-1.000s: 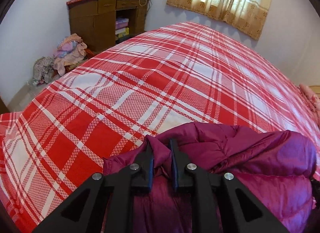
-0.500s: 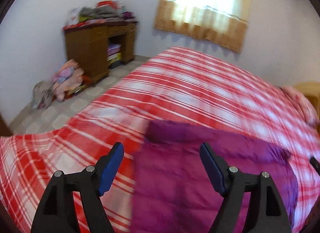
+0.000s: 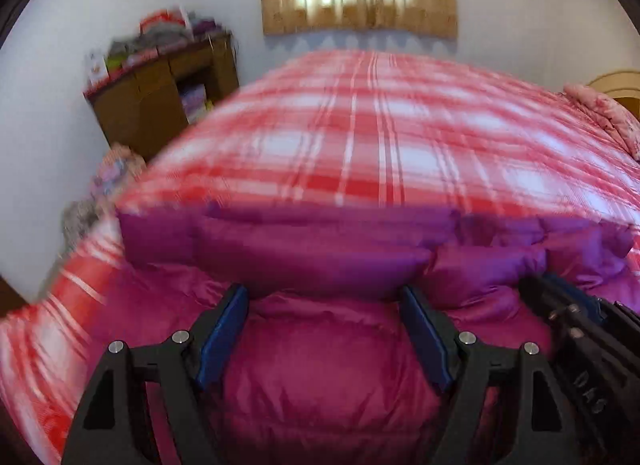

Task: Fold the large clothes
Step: 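Lower the folded hem onto the jacket and open both grippers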

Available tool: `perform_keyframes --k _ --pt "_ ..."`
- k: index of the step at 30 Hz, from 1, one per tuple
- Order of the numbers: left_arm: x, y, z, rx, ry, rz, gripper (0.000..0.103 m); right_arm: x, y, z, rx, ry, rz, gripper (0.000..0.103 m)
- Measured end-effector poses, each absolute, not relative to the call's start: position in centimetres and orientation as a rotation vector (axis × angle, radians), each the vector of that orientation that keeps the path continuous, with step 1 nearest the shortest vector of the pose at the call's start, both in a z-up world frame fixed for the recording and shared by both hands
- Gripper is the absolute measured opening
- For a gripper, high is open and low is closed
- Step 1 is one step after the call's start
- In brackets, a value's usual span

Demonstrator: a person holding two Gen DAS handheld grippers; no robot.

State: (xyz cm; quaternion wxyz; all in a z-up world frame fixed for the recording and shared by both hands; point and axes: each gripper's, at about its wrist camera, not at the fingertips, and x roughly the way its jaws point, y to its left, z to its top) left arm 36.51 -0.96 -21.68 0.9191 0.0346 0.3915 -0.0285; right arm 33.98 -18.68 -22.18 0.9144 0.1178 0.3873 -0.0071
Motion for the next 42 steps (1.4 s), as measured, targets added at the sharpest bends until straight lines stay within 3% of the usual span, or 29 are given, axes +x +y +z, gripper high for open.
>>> perform_keyframes --k 16,22,26,29,34,42 --pt "37.3 -2.1 -24.0 0.126 0.821 -0.011 0.085 34.0 -20.2 -23.0 0.321 0.831 -0.001 0.019" --pt "37.3 -2.0 -24.0 0.122 0.824 -0.014 0.085 32.6 -24.5 -19.0 0.259 0.751 -0.155 0.019" --pt "37.6 -1.8 -23.7 0.100 0.855 -0.055 0.085 32.4 -28.2 -21.3 0.245 0.813 -0.280 0.019" --pt "37.5 -0.7 -22.4 0.067 0.880 -0.123 0.085 32.0 -29.1 -22.9 0.305 0.794 -0.253 0.019" --pt "38.1 3.0 -20.0 0.125 0.773 -0.014 0.085 32.3 -28.1 -22.9 0.249 0.809 -0.272 0.020" --pt "41.2 8.2 -24.3 -0.099 0.880 0.068 0.090 32.1 -29.3 -23.3 0.332 0.785 -0.232 0.020"
